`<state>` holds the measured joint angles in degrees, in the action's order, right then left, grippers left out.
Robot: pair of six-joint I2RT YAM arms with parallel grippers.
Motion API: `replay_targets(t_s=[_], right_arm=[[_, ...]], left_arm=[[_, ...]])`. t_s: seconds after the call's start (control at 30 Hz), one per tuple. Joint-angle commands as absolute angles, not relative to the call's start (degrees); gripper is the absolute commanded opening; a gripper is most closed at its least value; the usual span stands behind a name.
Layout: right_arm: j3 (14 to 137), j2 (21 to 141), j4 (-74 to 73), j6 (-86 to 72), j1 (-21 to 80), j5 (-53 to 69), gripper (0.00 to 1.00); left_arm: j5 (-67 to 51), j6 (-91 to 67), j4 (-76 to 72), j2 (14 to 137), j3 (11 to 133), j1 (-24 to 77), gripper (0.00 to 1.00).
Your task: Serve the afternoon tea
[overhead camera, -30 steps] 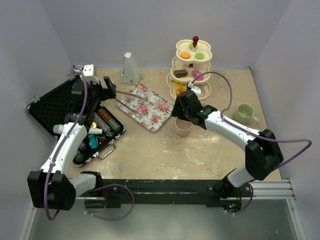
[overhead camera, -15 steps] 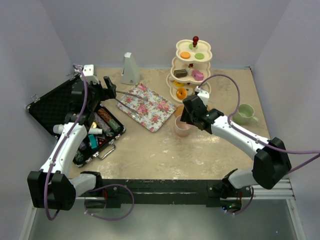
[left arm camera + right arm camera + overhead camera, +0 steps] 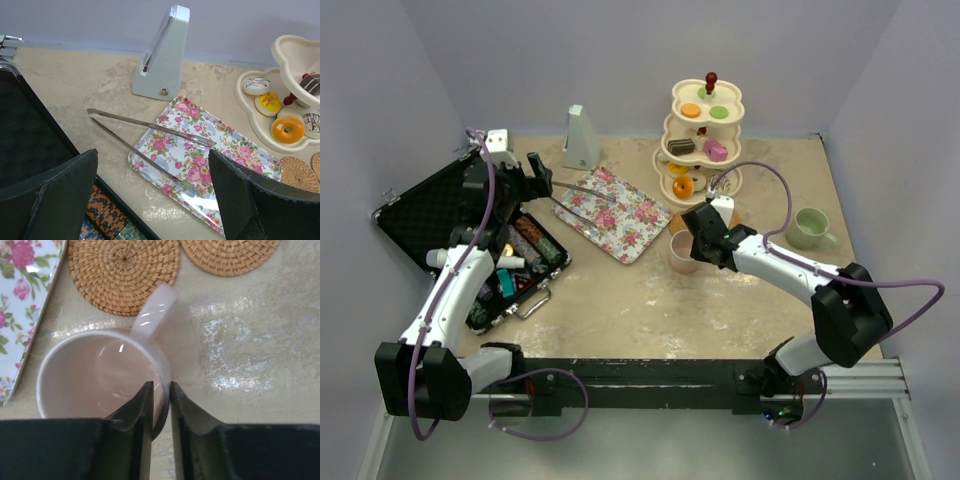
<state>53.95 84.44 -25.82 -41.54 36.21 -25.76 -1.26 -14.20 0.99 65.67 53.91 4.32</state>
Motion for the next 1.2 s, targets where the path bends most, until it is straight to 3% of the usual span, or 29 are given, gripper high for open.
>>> replay_targets(t_s=[0.0,0.03,0.07,0.3,0.6,1.17], right_arm=[[54.4,83.6,-25.2,-41.0,35.9,-26.8,0.09],[54.8,83.2,-25.8,-41.0,35.9,-27.2,0.00],[55.3,82.9,-26.5,-41.0,35.9,-27.5,0.00],[63.7,81.1,-28.7,-39.6,35.2,-29.1,0.00],[71.8,87.5,-23.7,-36.5,30.1,-28.1,0.00],[74.1,95.6,-20.8,-38.0,29.8,-32.6,0.00]], left_arm=[[-1.0,-14.5,-0.7,65.5,56.4,4.7,0.96],[-1.0,-14.5,-0.7,65.3,56.4,4.7,0.96],[-1.0,-14.5,-0.7,65.4,56.4,4.7,0.96],[-0.9,-14.4,-0.7,65.0,56.3,4.7,0.96],[-0.4,-14.2,-0.6,64.8,56.4,4.7,0.96],[-0.7,-14.4,-0.7,65.0,56.4,4.7,0.96]])
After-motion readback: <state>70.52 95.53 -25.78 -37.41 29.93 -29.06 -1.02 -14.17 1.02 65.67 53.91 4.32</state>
